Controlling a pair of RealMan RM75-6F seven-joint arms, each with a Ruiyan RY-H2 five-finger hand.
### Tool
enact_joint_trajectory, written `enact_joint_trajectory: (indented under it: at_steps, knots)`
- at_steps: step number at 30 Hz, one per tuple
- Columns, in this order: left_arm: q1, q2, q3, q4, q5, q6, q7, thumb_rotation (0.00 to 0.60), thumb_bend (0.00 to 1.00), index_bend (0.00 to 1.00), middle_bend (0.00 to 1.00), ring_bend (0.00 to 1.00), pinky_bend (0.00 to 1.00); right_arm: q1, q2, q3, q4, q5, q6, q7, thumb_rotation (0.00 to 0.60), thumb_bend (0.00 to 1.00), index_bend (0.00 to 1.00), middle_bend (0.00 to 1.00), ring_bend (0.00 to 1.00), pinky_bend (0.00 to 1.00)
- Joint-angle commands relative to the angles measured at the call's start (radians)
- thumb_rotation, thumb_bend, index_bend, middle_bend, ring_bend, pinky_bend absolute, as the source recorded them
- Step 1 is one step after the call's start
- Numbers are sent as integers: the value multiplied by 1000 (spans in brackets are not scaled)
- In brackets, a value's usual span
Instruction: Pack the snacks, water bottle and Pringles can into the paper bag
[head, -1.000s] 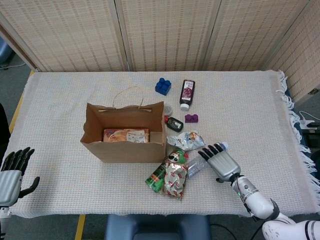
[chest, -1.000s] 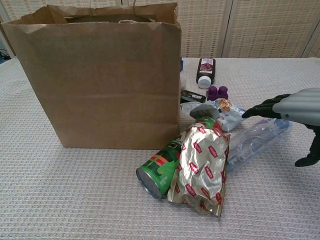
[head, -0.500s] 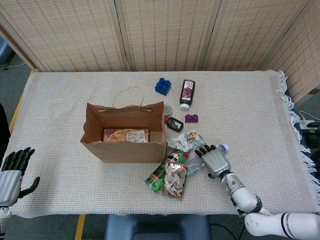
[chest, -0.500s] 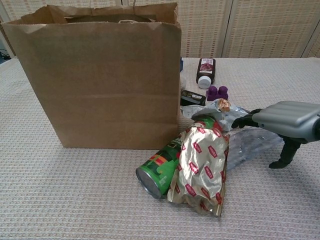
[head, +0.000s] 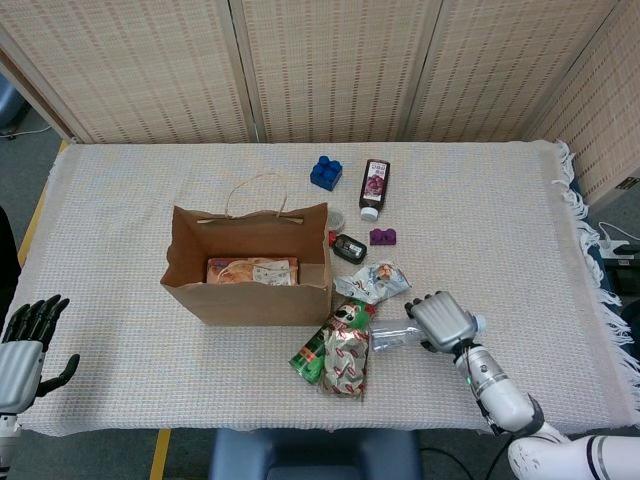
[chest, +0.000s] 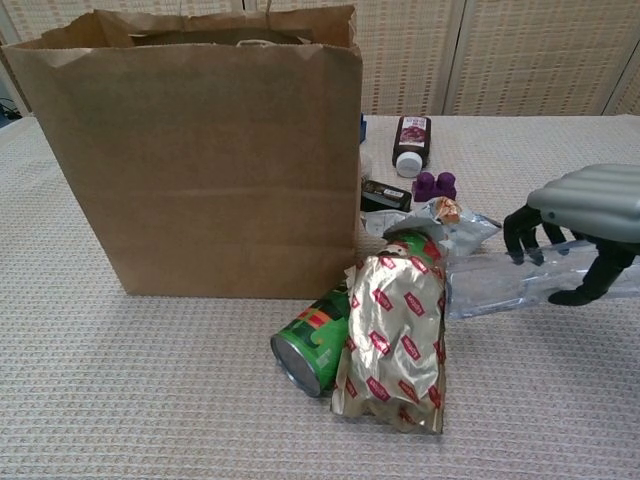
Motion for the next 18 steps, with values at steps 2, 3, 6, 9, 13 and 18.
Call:
enact_joint_trajectory:
  at_steps: [2, 3, 6, 9, 13, 18]
  knots:
    - [0, -1, -1, -1, -2, 0, 5, 600, 371, 0, 0, 0, 0, -45, 120, 21, -76, -56, 48, 121, 600, 325, 628, 591, 578, 663]
    - [0, -1, -1, -2, -2, 1, 7, 600, 371, 0, 0, 0, 0, -55, 149, 29, -91, -69, 58, 157, 600, 326, 627, 591, 578, 663]
    - [1, -2, -1, -3, -3, 1, 12, 600, 370, 0, 0, 0, 0, -78, 206, 53, -114, -98, 85, 240, 600, 326, 627, 591, 578, 663]
    - [1, -3, -2, -4, -4, 2, 17, 600, 369, 0, 0, 0, 0, -102, 243, 93, -126, -120, 129, 330, 600, 326, 627, 591, 578, 663]
    - [1, -4, -3, -7, -5, 3, 22, 600, 370, 0, 0, 0, 0, -116, 248, 169, -139, -119, 201, 399, 600, 326, 627, 591, 578, 663]
    - [1, -5, -3, -8, -6, 3, 25, 600, 370, 0, 0, 0, 0, -86, 197, 285, -165, -81, 298, 360, 600, 326, 626, 591, 578, 663]
